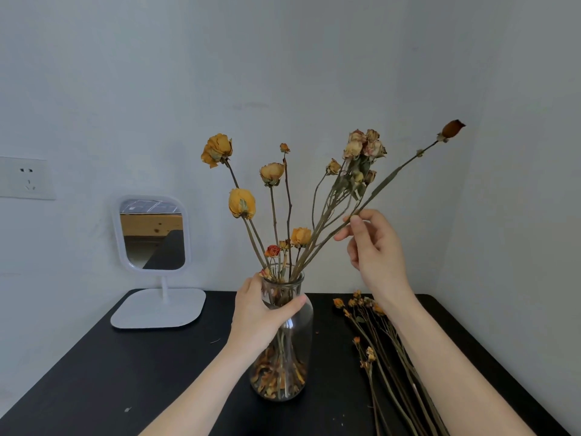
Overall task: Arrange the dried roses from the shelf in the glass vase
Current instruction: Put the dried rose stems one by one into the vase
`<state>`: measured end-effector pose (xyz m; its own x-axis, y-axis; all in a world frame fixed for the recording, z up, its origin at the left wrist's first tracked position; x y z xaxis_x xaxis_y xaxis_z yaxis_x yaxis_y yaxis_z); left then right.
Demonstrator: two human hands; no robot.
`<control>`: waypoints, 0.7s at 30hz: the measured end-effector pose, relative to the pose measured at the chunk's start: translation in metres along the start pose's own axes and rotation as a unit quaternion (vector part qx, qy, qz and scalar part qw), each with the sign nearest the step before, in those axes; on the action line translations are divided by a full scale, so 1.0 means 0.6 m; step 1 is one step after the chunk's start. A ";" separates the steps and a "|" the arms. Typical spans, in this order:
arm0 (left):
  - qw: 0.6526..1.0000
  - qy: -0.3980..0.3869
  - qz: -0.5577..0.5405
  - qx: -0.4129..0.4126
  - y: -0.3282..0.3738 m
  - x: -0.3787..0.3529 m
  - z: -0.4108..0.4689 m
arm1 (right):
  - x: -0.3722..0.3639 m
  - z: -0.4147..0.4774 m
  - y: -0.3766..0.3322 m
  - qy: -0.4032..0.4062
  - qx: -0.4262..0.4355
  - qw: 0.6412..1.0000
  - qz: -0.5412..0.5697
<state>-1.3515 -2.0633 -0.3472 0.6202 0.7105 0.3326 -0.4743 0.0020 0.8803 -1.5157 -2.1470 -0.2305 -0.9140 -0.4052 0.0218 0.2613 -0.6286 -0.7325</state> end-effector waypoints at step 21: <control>1.000 -0.009 -0.003 -0.004 0.001 0.001 0.000 | -0.027 0.001 0.042 -0.033 -0.047 0.987 -0.149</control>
<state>-1.3512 -2.0627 -0.3463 0.6348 0.6969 0.3337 -0.4751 0.0115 0.8798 -1.4943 -2.1569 -0.2490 -0.9229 -0.2558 0.2879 -0.0493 -0.6630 -0.7470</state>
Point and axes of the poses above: each hand's wrist, its own z-axis towards the middle knuckle, its own x-axis out of the back of the hand, y = z × x, the point moved 7 cm from there along z, towards the middle knuckle, and after that the axes turned 3 degrees about x, right-handed, at the moved point
